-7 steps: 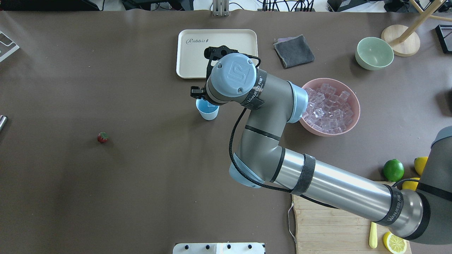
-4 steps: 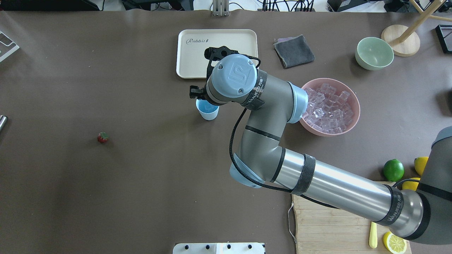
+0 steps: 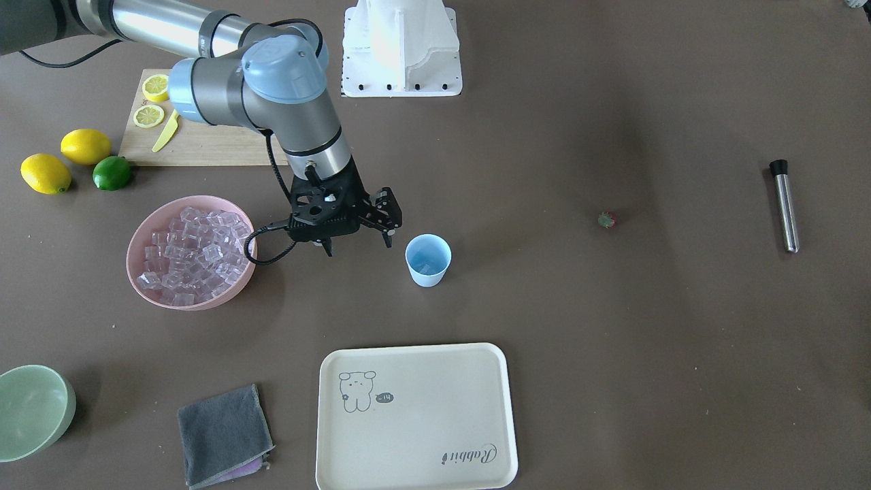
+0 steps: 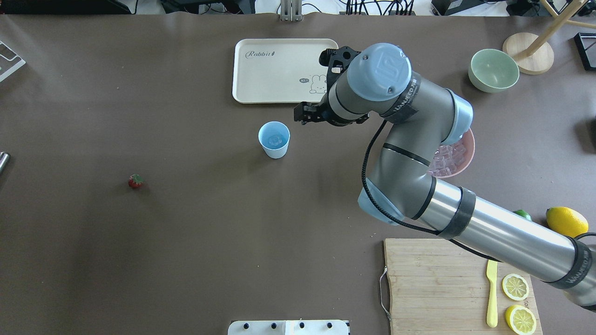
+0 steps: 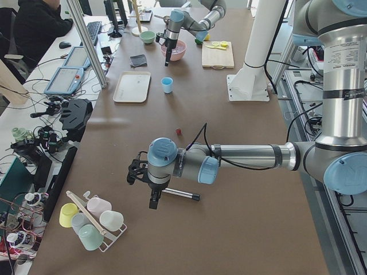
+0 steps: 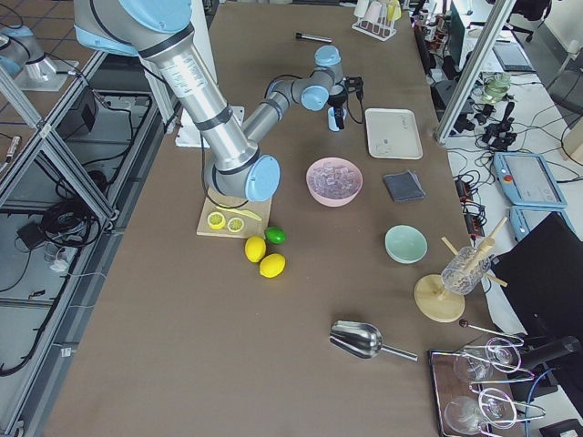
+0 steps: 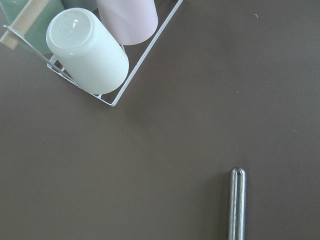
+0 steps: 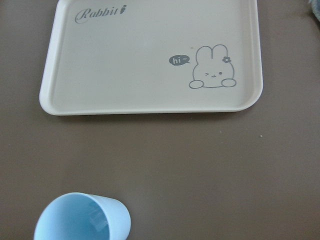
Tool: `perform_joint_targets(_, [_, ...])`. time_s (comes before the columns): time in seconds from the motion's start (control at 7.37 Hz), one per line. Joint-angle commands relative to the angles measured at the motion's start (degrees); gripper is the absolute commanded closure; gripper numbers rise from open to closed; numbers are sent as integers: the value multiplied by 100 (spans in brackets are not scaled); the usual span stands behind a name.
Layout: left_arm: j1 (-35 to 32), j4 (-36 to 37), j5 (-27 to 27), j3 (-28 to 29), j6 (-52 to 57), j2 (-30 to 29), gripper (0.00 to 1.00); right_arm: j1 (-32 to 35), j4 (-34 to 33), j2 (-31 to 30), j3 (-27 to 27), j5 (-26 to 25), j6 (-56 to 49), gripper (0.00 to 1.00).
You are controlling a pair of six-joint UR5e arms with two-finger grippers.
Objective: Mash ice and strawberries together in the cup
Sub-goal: 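Move the empty scoop back to the pink ice bowl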
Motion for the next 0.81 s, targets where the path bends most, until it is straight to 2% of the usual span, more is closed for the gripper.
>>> perform_joint_targets(0.0, [0, 0, 0, -11, -3, -13, 1, 751, -132, -1025, 587, 782, -1311, 1])
perform_joint_targets(0.14, [0, 0, 0, 6, -3, -13, 1, 936, -132, -1256, 598, 967, -1658, 1])
perform_joint_targets(0.41, [0, 0, 0, 6, -21, -30, 1, 973, -80, -1486, 423, 969, -2254, 2])
perform_joint_targets(0.54, [0, -9, 0, -20, -117, -48, 1, 982, -96, -1539, 405, 977, -2328, 4])
perform_joint_targets(0.68, [0, -9, 0, -3, -118, -83, 1, 973, -123, -1548, 396, 977, -2329, 11])
